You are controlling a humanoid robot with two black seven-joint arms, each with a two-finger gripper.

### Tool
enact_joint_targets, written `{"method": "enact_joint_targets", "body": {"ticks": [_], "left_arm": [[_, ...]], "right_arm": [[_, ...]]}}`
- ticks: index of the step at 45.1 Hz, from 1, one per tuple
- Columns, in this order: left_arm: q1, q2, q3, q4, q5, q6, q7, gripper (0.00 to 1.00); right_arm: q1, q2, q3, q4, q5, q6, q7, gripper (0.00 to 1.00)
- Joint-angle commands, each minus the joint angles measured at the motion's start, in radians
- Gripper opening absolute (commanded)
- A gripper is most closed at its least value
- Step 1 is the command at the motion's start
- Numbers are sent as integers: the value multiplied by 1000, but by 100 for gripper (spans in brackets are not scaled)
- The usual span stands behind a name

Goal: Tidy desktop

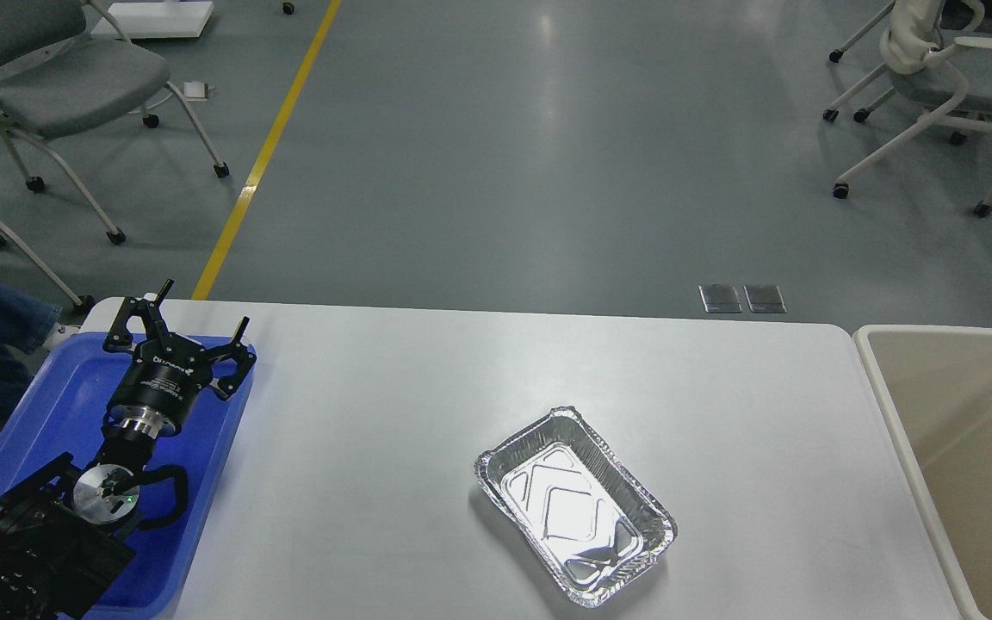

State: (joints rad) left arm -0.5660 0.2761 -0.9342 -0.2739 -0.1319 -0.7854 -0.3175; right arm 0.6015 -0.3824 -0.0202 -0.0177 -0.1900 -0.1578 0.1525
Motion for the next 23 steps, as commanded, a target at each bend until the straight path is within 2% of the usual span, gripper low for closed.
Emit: {"method": "enact_joint_targets", "body": {"ticks": [1, 7, 17, 23], "left_arm": [[0, 2, 0, -1, 0, 0, 0, 100], [0, 0, 0, 1, 0, 0, 0, 100], [0, 0, 0, -1, 0, 0, 0, 100], [0, 0, 0, -1, 0, 0, 0, 100]], "right_arm": [[53, -62, 198, 24, -6, 7, -1, 100], [142, -170, 367, 143, -6, 7, 5, 100], [214, -372, 571, 496, -6, 12, 5, 100], [224, -415, 699, 659, -6, 24, 12, 100]]}}
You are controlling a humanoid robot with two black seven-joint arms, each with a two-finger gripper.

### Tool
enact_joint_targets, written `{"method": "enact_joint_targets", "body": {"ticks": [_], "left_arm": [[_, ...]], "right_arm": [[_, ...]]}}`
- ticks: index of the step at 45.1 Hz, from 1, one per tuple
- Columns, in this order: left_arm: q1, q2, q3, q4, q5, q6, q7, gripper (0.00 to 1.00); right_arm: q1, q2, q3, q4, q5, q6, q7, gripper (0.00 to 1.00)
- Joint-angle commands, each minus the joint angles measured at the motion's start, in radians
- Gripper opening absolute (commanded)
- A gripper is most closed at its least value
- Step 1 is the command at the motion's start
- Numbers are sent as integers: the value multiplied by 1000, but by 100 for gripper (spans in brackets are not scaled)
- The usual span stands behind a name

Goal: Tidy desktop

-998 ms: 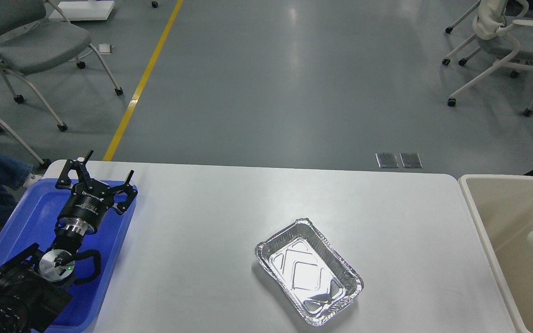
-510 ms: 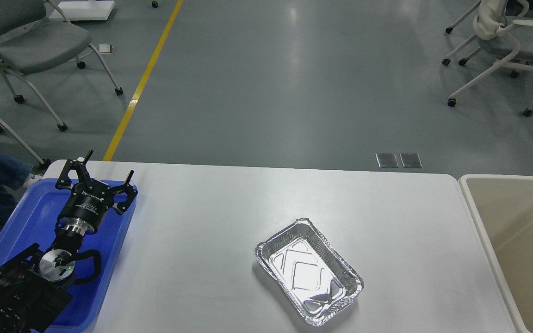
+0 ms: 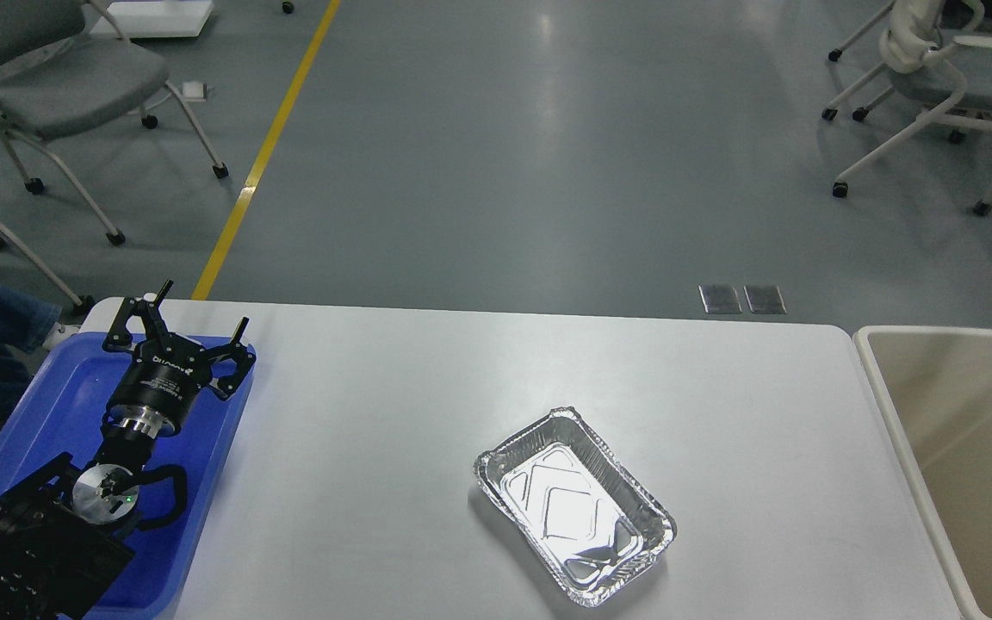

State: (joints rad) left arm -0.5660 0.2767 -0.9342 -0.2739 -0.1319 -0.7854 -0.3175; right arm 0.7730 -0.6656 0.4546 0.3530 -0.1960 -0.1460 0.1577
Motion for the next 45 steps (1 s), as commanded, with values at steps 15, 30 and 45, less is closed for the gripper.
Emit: {"method": "enact_joint_targets", "body": {"ticks": [15, 30, 45], "left_arm": [[0, -1, 0, 1, 0, 0, 0, 100], [0, 1, 0, 1, 0, 0, 0, 100], [0, -1, 0, 1, 0, 0, 0, 100]], "right_arm": [[-3, -114, 495, 534, -13, 82, 82, 100], [-205, 37, 677, 656, -92, 151, 246, 100], [-359, 155, 693, 647, -115, 177, 253, 100]]}}
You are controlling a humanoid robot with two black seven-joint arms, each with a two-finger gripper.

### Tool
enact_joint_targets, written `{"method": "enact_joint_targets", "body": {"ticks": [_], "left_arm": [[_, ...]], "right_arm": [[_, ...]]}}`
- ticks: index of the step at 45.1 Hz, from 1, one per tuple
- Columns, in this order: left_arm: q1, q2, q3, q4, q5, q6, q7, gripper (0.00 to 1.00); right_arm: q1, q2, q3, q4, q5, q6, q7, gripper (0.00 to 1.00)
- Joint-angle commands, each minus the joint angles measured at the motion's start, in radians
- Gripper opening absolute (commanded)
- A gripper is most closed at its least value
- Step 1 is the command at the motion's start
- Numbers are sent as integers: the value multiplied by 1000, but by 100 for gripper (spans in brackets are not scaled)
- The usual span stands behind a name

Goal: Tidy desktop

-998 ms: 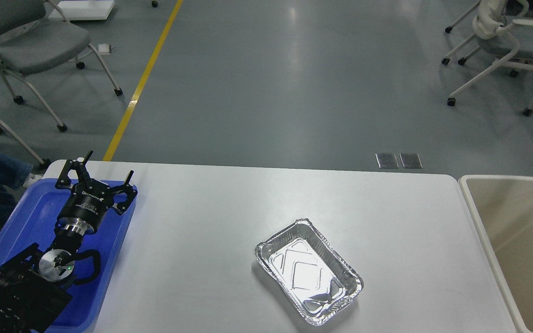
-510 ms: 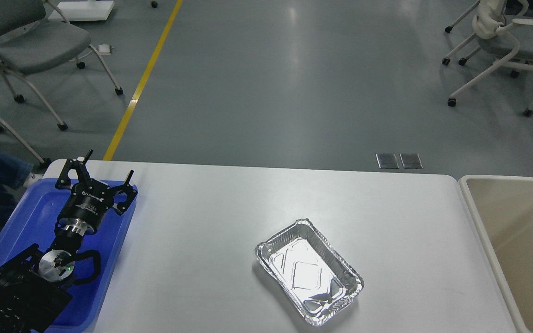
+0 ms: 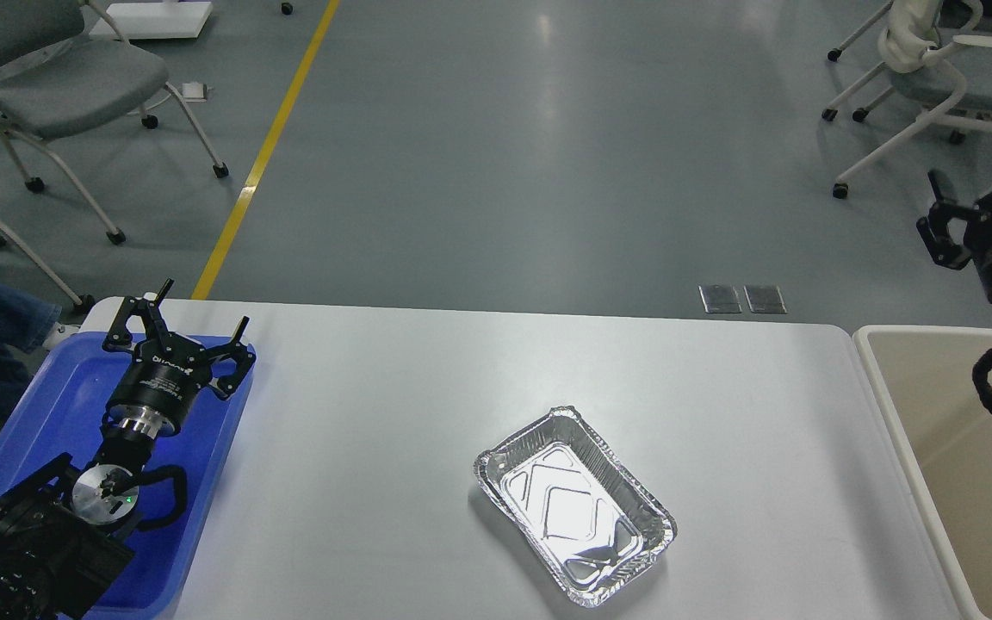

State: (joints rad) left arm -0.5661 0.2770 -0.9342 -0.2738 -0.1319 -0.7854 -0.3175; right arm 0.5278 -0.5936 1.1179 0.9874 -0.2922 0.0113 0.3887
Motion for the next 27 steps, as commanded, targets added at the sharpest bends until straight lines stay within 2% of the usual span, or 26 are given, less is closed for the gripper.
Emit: {"method": "enact_joint_targets", "body": {"ticks": [1, 9, 27], "left_arm": [[0, -1, 0, -1, 0, 0, 0, 100], [0, -1, 0, 1, 0, 0, 0, 100], [0, 1, 0, 1, 0, 0, 0, 100]], "right_arm": [[-124, 89, 30, 11, -19, 19, 22, 100], [-193, 116, 25, 10, -19, 19, 22, 100], [-184, 121, 26, 2, -19, 19, 22, 100]]}}
